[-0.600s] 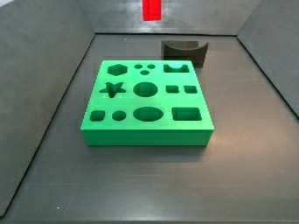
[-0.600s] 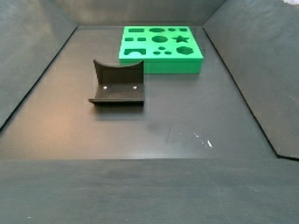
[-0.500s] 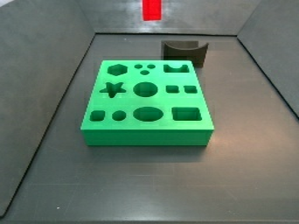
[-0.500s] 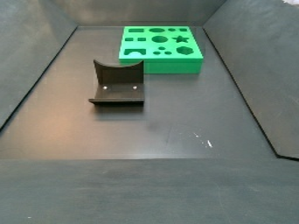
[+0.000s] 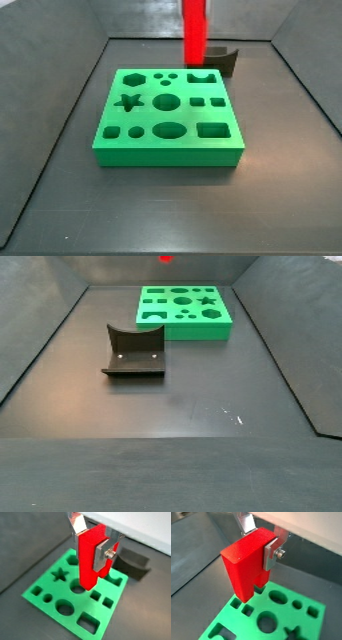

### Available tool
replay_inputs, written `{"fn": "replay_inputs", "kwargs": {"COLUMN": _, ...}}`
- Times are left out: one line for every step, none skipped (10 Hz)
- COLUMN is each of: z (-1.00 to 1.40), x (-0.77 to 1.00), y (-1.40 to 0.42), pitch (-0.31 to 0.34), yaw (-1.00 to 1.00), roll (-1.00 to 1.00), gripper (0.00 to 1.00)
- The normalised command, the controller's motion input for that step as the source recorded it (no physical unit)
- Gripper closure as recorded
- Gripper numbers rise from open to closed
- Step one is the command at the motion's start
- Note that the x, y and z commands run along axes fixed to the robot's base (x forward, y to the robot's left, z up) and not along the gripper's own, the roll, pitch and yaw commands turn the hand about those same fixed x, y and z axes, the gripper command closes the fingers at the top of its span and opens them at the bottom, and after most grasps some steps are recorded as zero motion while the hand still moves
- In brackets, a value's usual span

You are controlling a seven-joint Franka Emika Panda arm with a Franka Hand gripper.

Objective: Insert the double-square object.

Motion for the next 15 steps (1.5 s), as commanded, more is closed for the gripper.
{"fn": "replay_inputs", "kwargs": {"z": -0.79, "x": 0.52, "y": 0.00, "pitch": -0.043, "yaw": -0.65, "roll": 0.24, "gripper": 1.00}}
{"fn": "replay_inputs", "kwargs": {"z": -0.74, "x": 0.49, "y": 0.00, "pitch": -0.009, "yaw": -0.70, "roll": 0.25, "gripper": 1.00}}
{"fn": "replay_inputs", "kwargs": {"z": -0.59, "x": 0.37, "y": 0.00, "pitch": 0.000, "yaw": -0.82, "roll": 0.19, "gripper": 1.00}}
{"fn": "replay_inputs", "kwargs": {"z": -0.51, "x": 0.27, "y": 0.01, "pitch": 0.000, "yaw": -0.89, "roll": 0.13, "gripper": 1.00}}
{"fn": "replay_inputs", "kwargs": {"z": -0.42, "x": 0.18, "y": 0.03, "pitch": 0.000, "yaw": -0.91, "roll": 0.11, "gripper": 1.00}}
{"fn": "replay_inputs", "kwargs": {"z": -0.26, "x": 0.00, "y": 0.02, "pitch": 0.000, "yaw": -0.95, "roll": 0.09, "gripper": 1.00}}
{"fn": "replay_inputs", "kwargs": {"z": -0.17, "x": 0.00, "y": 0.00, "pitch": 0.004, "yaw": -0.96, "roll": 0.07, "gripper": 1.00}}
{"fn": "replay_inputs", "kwargs": {"z": -0.17, "x": 0.00, "y": 0.00, "pitch": 0.010, "yaw": -0.98, "roll": 0.05, "gripper": 1.00}}
{"fn": "replay_inputs", "kwargs": {"z": -0.15, "x": 0.00, "y": 0.00, "pitch": 0.001, "yaw": -0.99, "roll": 0.03, "gripper": 1.00}}
{"fn": "replay_inputs", "kwargs": {"z": -0.16, "x": 0.00, "y": 0.00, "pitch": 0.003, "yaw": -0.99, "roll": 0.03, "gripper": 1.00}}
{"fn": "replay_inputs", "kwargs": {"z": -0.18, "x": 0.00, "y": 0.00, "pitch": 0.010, "yaw": -0.98, "roll": 0.04, "gripper": 1.00}}
{"fn": "replay_inputs", "kwargs": {"z": -0.19, "x": 0.00, "y": 0.00, "pitch": 0.016, "yaw": -0.98, "roll": 0.04, "gripper": 1.00}}
{"fn": "replay_inputs", "kwargs": {"z": -0.18, "x": 0.00, "y": 0.00, "pitch": 0.004, "yaw": -1.00, "roll": 0.02, "gripper": 1.00}}
{"fn": "replay_inputs", "kwargs": {"z": -0.24, "x": 0.00, "y": 0.02, "pitch": 0.031, "yaw": -0.97, "roll": 0.01, "gripper": 1.00}}
{"fn": "replay_inputs", "kwargs": {"z": -0.28, "x": 0.00, "y": 0.06, "pitch": 0.046, "yaw": -0.94, "roll": 0.02, "gripper": 1.00}}
